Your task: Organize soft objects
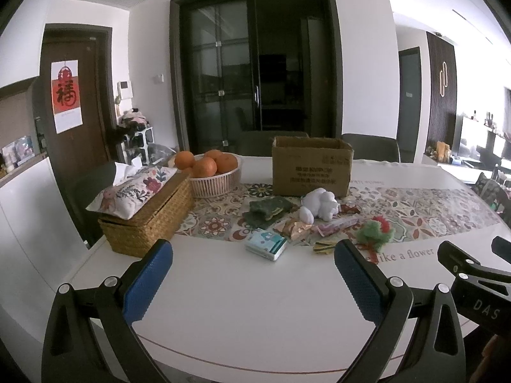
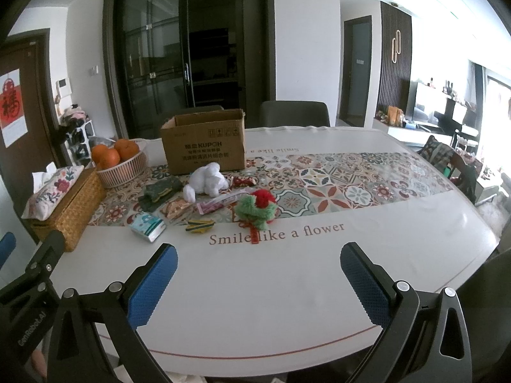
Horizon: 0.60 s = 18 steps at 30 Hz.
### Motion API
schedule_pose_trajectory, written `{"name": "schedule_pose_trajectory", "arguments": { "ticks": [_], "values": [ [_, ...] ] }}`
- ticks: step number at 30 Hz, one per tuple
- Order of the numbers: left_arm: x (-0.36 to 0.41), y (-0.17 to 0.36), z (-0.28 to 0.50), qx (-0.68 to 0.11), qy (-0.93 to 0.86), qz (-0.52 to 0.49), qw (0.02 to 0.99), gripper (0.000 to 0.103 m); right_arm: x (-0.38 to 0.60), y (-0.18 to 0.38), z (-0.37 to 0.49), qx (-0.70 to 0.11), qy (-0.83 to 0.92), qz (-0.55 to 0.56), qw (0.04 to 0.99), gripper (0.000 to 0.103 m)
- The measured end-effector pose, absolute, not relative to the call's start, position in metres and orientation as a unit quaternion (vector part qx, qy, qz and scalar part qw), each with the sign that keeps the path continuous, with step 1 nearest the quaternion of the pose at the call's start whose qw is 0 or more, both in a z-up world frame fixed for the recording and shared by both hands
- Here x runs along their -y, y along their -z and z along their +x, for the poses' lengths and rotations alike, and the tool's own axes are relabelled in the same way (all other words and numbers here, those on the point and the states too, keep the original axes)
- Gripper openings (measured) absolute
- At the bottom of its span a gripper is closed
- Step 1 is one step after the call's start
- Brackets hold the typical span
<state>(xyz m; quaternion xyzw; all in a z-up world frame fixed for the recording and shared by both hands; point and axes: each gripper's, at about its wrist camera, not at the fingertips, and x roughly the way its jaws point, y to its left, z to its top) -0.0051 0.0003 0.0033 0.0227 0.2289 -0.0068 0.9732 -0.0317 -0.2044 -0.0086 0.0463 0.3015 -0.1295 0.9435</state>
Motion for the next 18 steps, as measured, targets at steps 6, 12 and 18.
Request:
{"name": "schedule_pose_trajectory", "arguments": {
  "ticks": [6,12,18],
  "values": [
    [-0.0002,-0.0037,-0.0051,-0.229,0.007,0.024,0.973,0.103,0.2044,0.0089,-0.0317,-0.301,0.129,0.047,0.944,0.103],
    [-0.001,-0.0042,-0.0049,-0.229,0.006,0.023,0.973,0.103,0.2042,0.0093,-0.0316,-0.301,0.129,0.047,0.944,0.103],
    [-0.0018,-0.0044,-0.0048,-0.23,0.008,0.021,0.973,0.103,0.204,0.0089,-0.0315,-0.301,0.129,0.048,0.944,0.103]
  ]
}}
